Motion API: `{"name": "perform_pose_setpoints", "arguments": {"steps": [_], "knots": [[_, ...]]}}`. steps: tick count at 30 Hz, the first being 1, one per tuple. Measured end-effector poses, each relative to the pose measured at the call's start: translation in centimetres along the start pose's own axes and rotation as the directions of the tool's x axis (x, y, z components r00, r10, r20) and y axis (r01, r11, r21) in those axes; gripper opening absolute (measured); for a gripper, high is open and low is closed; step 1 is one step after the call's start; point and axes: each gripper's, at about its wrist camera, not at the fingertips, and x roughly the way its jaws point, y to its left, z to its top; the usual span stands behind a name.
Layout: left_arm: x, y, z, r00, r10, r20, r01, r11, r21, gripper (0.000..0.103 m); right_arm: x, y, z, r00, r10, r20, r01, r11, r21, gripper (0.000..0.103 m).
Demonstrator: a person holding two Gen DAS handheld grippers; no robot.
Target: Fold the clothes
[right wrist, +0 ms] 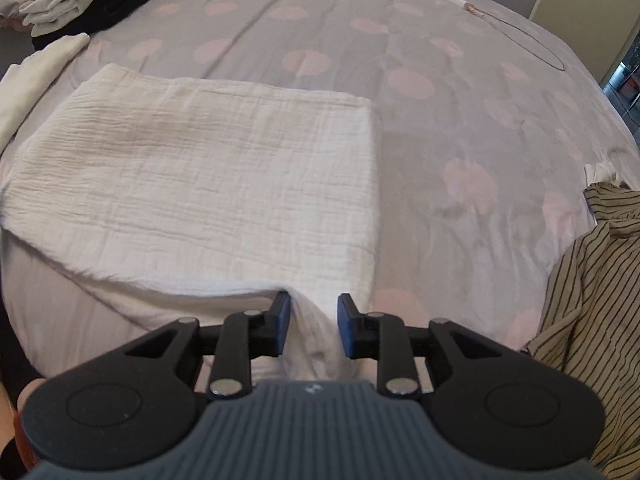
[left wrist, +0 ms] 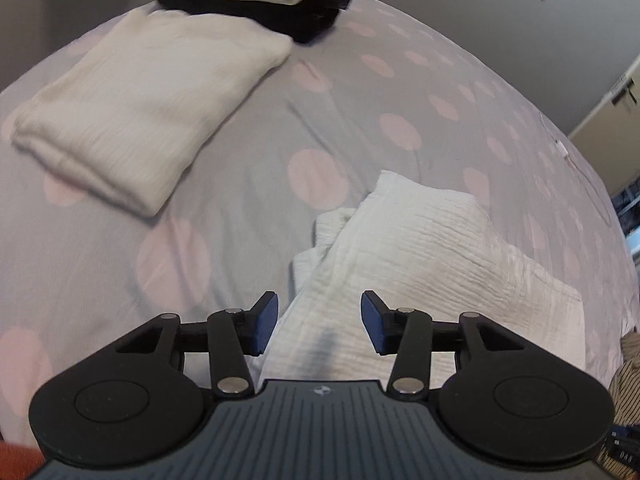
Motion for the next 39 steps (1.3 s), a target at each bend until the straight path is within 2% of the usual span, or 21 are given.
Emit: {"name": "perform_pose_setpoints", "arguments": {"steps": [4, 7, 9, 10, 14, 18, 22, 26, 29, 35, 39], "knots": [[0.6, -1.4, 1.7, 0.999, 0.011, 0.039, -0.014, 0.998, 0.064, 0.054, 2.0, 0.3, 1.4, 1.0, -0.013, -0.024, 0.014, 1.0, 0.016, 0.029], [1.6, -1.9, 3.5, 0.996, -0.018, 0.083, 0.009, 0.994, 0.108, 0.054, 2.7, 0.0, 1.9, 0.999, 0.005, -0.034, -0.003, 0.998, 0.058, 0.03], [2.1, -1.8, 4.4, 0.991, -0.071, 0.114, 0.058, 0.992, 0.115, 0.054, 2.2, -0.2, 1.6, 0.998, 0.026, -0.055, -0.023, 0.998, 0.054, 0.037], [2.3, -1.6, 4.8, 0.987, -0.104, 0.125, 0.09, 0.989, 0.115, 0.054, 1.8, -0.3, 1.4, 0.997, 0.038, -0.07, -0.035, 0.998, 0.046, 0.045], [4.1, -1.0, 5.1, 0.975, -0.176, 0.136, 0.166, 0.983, 0.082, 0.054, -0.1, -0.6, -0.1, 0.992, 0.04, -0.121, -0.042, 0.999, -0.017, 0.046], [6.0, -1.0, 5.0, 0.983, -0.158, 0.096, 0.151, 0.985, 0.082, 0.054, -1.3, -1.1, 0.3, 1.0, -0.02, -0.023, 0.021, 0.999, 0.041, 0.046], [7.6, -0.9, 4.5, 0.987, -0.151, 0.058, 0.146, 0.986, 0.081, 0.054, -1.0, -1.4, 0.7, 0.994, -0.089, 0.059, 0.082, 0.99, 0.112, 0.053], [8.3, -1.2, 3.7, 0.992, -0.115, 0.051, 0.107, 0.985, 0.138, 0.054, 2.4, -1.3, 0.4, 0.996, -0.092, -0.005, 0.091, 0.984, 0.154, 0.05], [8.7, -1.4, 3.2, 0.994, -0.101, 0.041, 0.094, 0.984, 0.149, 0.054, 2.7, -0.7, 0.6, 0.994, -0.109, 0.009, 0.107, 0.986, 0.127, 0.052], [8.4, -2.5, 1.9, 0.992, -0.088, 0.089, 0.061, 0.96, 0.273, 0.056, 3.4, -0.2, 0.6, 0.995, -0.098, -0.012, 0.099, 0.99, 0.1, 0.052], [8.3, -2.6, 1.5, 0.989, -0.09, 0.12, 0.049, 0.95, 0.309, 0.056, 3.4, -0.4, 0.5, 0.997, -0.081, -0.01, 0.081, 0.991, 0.108, 0.052]]}}
